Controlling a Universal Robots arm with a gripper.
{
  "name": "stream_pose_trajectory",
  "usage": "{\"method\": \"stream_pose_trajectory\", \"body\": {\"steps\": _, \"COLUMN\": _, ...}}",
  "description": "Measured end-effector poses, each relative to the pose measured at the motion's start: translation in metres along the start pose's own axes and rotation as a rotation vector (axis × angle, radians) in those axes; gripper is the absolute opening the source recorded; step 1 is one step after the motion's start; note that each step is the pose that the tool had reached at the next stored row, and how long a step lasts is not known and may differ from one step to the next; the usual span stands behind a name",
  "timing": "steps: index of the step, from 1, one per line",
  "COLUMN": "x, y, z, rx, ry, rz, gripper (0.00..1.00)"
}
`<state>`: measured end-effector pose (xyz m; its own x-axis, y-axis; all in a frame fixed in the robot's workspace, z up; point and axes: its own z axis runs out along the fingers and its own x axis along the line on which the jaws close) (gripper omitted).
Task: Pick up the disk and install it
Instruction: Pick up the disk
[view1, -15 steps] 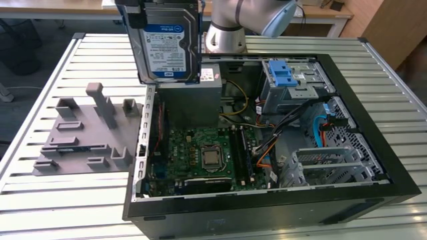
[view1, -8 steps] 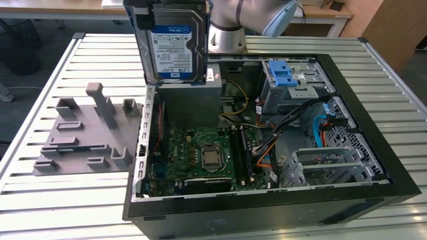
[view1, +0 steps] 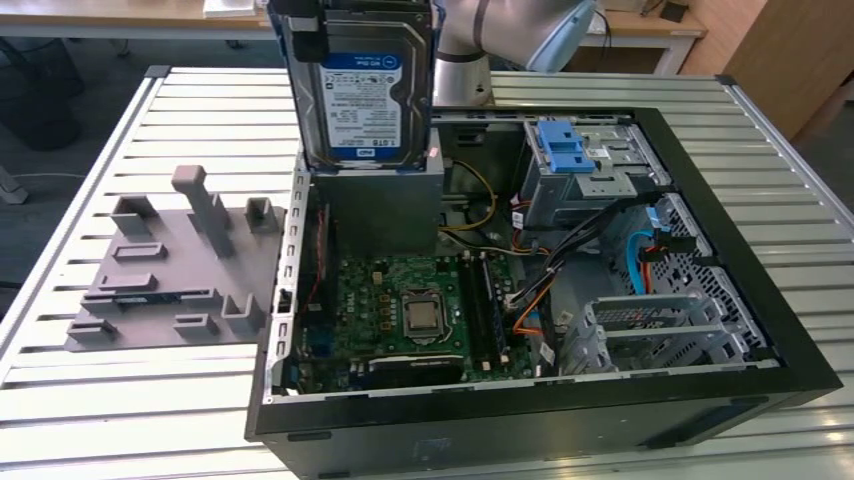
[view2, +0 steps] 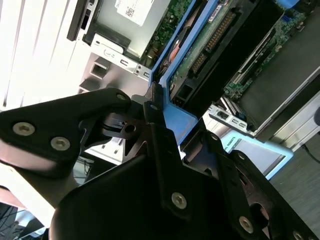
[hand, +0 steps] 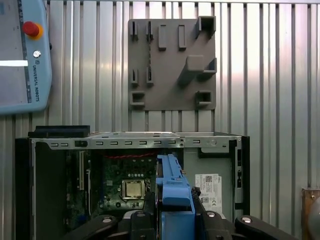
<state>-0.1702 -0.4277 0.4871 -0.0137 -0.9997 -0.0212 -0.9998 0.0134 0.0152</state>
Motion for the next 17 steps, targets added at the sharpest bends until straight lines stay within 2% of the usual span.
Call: {"method": "stream_pose_trajectory", "body": {"steps": 17, "x": 0.0047, "y": -0.0286, "z": -0.0006, "rx": 0.0000, "ry": 0.0000, "rz": 0.004, "gripper": 0.36}}
